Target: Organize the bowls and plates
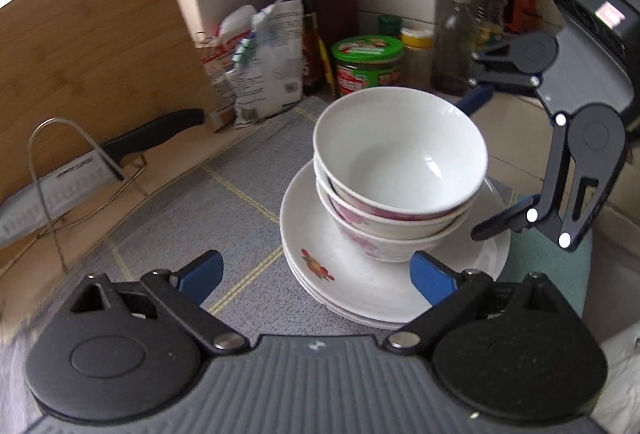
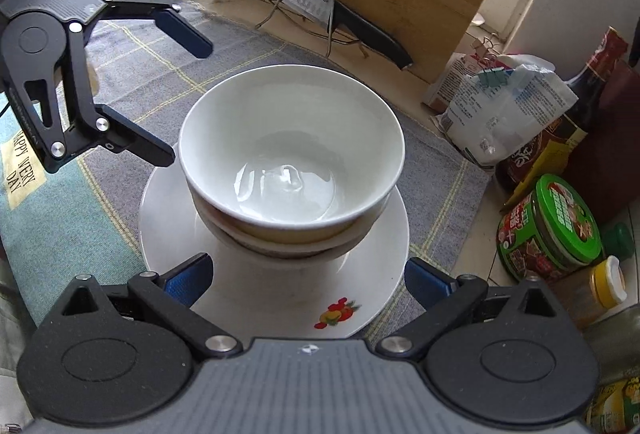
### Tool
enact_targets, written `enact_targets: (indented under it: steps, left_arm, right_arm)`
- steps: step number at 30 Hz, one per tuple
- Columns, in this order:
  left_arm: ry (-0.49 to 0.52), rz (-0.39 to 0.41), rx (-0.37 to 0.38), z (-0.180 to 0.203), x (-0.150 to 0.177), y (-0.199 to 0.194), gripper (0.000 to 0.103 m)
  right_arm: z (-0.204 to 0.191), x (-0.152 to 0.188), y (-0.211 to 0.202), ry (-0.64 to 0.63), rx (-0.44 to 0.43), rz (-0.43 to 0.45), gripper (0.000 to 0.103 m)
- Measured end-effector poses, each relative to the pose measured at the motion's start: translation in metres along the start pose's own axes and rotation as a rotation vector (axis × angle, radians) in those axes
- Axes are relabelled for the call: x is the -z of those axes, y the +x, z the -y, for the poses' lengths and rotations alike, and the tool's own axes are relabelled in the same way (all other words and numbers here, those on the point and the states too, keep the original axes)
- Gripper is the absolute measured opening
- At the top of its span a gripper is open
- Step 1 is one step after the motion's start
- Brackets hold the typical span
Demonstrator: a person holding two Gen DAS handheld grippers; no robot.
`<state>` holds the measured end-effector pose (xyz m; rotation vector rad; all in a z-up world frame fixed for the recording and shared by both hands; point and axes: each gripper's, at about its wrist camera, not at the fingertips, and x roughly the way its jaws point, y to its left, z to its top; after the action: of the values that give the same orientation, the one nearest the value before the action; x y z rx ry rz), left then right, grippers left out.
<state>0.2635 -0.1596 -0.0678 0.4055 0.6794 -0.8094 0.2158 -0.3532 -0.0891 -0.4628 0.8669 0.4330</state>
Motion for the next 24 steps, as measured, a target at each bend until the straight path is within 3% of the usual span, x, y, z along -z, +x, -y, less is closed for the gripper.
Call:
enact_targets:
  steps: [4,7,10,16,19,24]
  left_arm:
    - [-0.114,0.077,-0.117,0.008,0.007,-0.019,0.102]
    - [-0.199,0.110,-0.157,0.005,0.013,-0.031,0.102]
    - [-0.255,0.067,-0.192,0.001,0.020,-0.035,0.102]
    - [-0.299,-0.033,-0.175,0.003,0.027,-0.054,0.102]
    - [-0.292,-0.073,-0.171,0.007,0.029,-0.065,0.102]
    - [-0.286,-0.059,-0.151,0.016,0.029,-0.089,0.102]
  right_arm:
    - [-0.008,0.001,0.001,0.094,0.038,-0.015,0.103]
    - [-0.020,0.003,-0.002,0.228,0.109,-0.030,0.103]
    - [-0.038,0.005,-0.008,0.398,0.210,-0.063,0.103]
    - [-0.078,0.007,-0.028,0.714,0.422,-0.169,0.103]
    - [-0.097,0.008,-0.047,0.805,0.506,-0.159,0.103]
    - [-0.114,0.006,-0.079,0.889,0.559,-0.123,0.103]
